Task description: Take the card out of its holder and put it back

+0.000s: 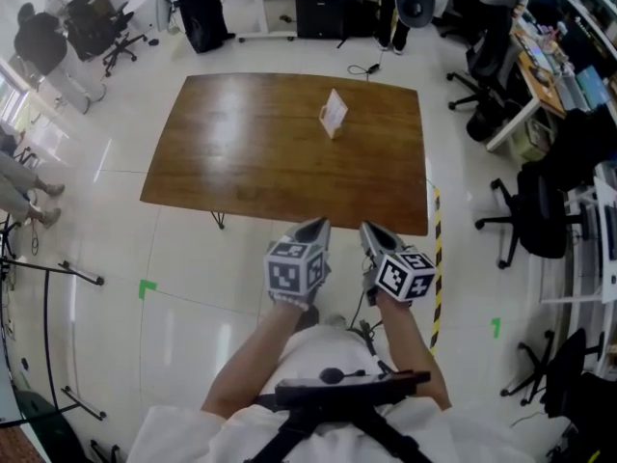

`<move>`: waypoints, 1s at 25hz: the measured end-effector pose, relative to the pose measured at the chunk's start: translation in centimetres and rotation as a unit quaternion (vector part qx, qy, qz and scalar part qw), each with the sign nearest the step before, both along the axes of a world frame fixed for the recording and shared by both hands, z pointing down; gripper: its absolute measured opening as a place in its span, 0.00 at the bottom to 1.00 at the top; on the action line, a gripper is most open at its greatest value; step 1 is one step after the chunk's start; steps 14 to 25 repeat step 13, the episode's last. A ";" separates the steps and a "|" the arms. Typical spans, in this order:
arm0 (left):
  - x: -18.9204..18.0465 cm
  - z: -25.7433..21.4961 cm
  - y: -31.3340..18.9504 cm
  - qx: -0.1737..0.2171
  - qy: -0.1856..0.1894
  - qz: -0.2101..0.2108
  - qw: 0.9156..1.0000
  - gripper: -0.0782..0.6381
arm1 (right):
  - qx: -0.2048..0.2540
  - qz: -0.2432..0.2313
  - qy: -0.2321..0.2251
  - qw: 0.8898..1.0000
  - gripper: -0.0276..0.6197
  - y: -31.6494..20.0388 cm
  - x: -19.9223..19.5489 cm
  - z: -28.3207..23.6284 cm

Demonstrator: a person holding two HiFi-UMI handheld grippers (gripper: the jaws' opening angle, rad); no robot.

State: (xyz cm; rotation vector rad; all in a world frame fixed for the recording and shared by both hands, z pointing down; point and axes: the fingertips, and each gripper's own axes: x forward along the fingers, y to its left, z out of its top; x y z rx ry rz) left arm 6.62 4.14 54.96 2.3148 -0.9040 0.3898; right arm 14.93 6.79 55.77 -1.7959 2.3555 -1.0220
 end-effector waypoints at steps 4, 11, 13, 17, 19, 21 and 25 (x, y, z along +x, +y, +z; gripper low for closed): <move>-0.8 0.2 0.5 -0.002 0.002 -0.008 1.000 0.10 | 0.000 -0.008 0.004 1.000 0.04 0.4 -0.8 -0.1; -1.3 -0.2 0.5 0.001 0.007 -0.008 1.000 0.10 | 0.004 -0.008 0.007 1.000 0.04 0.3 -1.3 -0.4; -1.4 -0.3 0.4 0.001 0.008 -0.007 1.000 0.10 | 0.005 -0.008 0.007 1.000 0.04 0.2 -1.4 -0.5; -1.4 -0.3 0.4 0.001 0.008 -0.007 1.000 0.10 | 0.005 -0.008 0.007 1.000 0.04 0.2 -1.4 -0.5; -1.4 -0.3 0.4 0.001 0.008 -0.007 1.000 0.10 | 0.005 -0.008 0.007 1.000 0.04 0.2 -1.4 -0.5; -1.4 -0.3 0.4 0.001 0.008 -0.007 1.000 0.10 | 0.005 -0.008 0.007 1.000 0.04 0.2 -1.4 -0.5; -1.4 -0.3 0.4 0.001 0.008 -0.007 1.000 0.10 | 0.005 -0.008 0.007 1.000 0.04 0.2 -1.4 -0.5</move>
